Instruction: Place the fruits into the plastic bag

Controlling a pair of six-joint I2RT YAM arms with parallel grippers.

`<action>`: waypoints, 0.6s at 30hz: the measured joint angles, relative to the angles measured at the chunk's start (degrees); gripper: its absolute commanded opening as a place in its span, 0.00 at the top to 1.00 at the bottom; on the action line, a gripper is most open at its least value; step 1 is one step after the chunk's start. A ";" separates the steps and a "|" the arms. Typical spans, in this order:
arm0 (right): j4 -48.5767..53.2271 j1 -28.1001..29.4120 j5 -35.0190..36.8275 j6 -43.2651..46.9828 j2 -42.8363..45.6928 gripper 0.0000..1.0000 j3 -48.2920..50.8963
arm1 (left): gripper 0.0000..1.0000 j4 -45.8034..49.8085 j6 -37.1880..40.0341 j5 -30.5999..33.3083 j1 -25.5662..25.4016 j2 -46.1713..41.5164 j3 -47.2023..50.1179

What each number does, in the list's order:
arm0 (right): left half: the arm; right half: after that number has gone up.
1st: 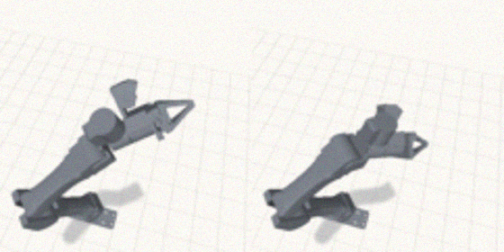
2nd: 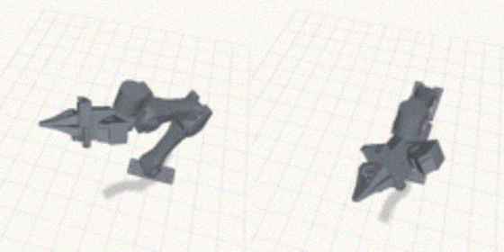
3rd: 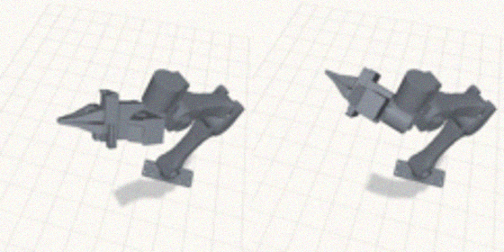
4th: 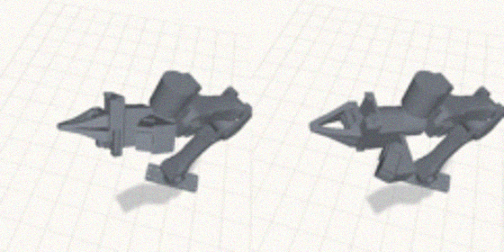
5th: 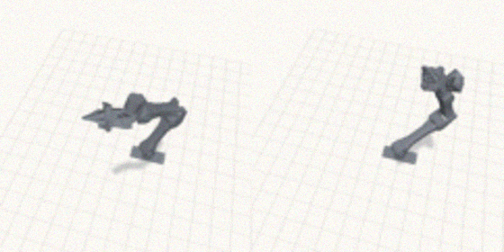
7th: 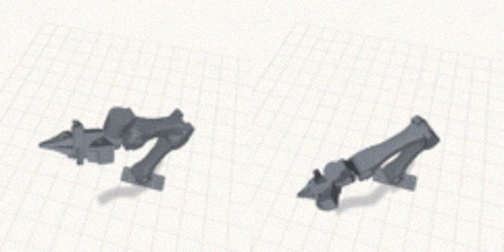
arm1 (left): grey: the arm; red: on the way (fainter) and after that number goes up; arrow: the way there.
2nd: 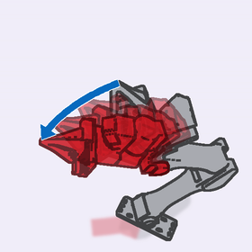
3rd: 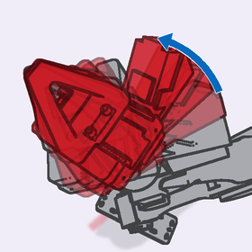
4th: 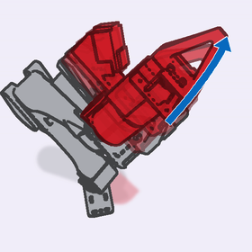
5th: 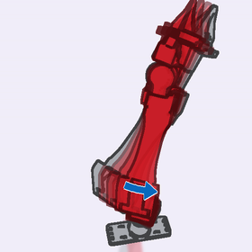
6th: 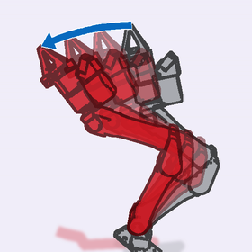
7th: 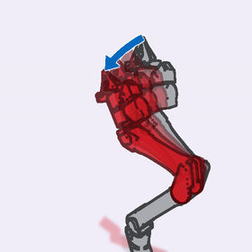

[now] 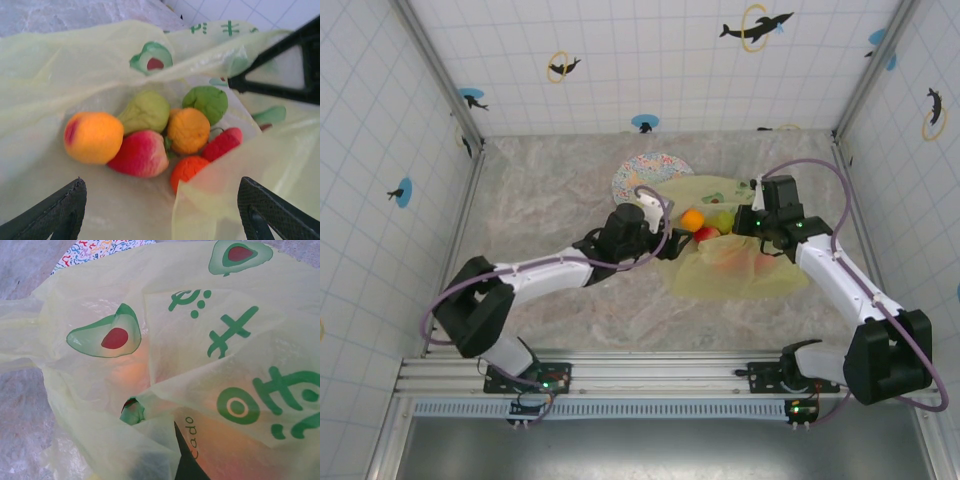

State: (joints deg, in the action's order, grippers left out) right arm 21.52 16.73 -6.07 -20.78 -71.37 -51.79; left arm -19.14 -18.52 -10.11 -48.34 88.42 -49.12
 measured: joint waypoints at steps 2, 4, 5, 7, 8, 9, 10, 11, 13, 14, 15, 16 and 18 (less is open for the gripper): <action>-0.02 -0.04 0.00 0.00 0.02 1.00 0.00 | 0.20 0.55 -1.01 0.07 0.00 -2.56 2.93; -0.02 -0.22 -0.04 0.02 0.00 1.00 0.00 | 0.20 1.07 -2.21 0.39 0.00 -5.27 6.34; -0.04 -0.26 0.00 0.00 0.00 1.00 0.00 | 0.20 1.40 -2.89 0.74 0.00 -6.40 7.87; -0.04 -0.35 -0.02 -0.02 0.00 1.00 0.00 | 0.20 2.12 -4.37 1.70 0.00 -7.96 10.16; -0.09 -0.35 -0.07 -0.02 -0.02 1.00 0.00 | 0.20 2.51 -5.35 2.16 0.00 -8.24 10.95; -0.11 -0.35 -0.13 -0.04 -0.02 1.00 0.00 | 0.20 2.91 -6.34 2.86 0.00 -8.24 11.32; -0.11 -0.35 -0.20 -0.02 -0.02 1.00 0.00 | 0.20 3.06 -7.26 3.39 0.00 -8.17 11.61; -0.17 -0.35 -0.24 -0.04 -0.02 1.00 0.00 | 0.20 3.48 -8.44 3.96 0.00 -8.15 11.74; -0.26 -0.35 -0.26 -0.02 -0.02 1.00 0.00 | 0.20 3.61 -10.73 5.09 0.00 -7.82 11.82; -0.28 -0.35 -0.31 -0.04 -0.02 1.00 0.00 | 0.20 3.63 -12.04 5.57 0.00 -7.52 11.82; -0.28 -0.35 -0.37 -0.04 -0.02 1.00 0.00 | 0.20 3.63 -13.25 5.99 0.00 -7.26 11.91; -0.26 -0.35 -0.44 -0.04 -0.02 1.00 0.00 | 0.20 3.63 -14.38 6.34 0.00 -6.99 12.04; -0.31 -0.35 -0.70 -0.02 -0.02 1.00 0.00 | 0.20 3.63 -16.57 7.02 0.00 -6.43 12.63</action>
State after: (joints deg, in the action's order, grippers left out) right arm 21.21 16.38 -6.76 -20.80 -71.40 -51.79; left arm -15.51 -35.09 -3.09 -48.34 82.00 -36.49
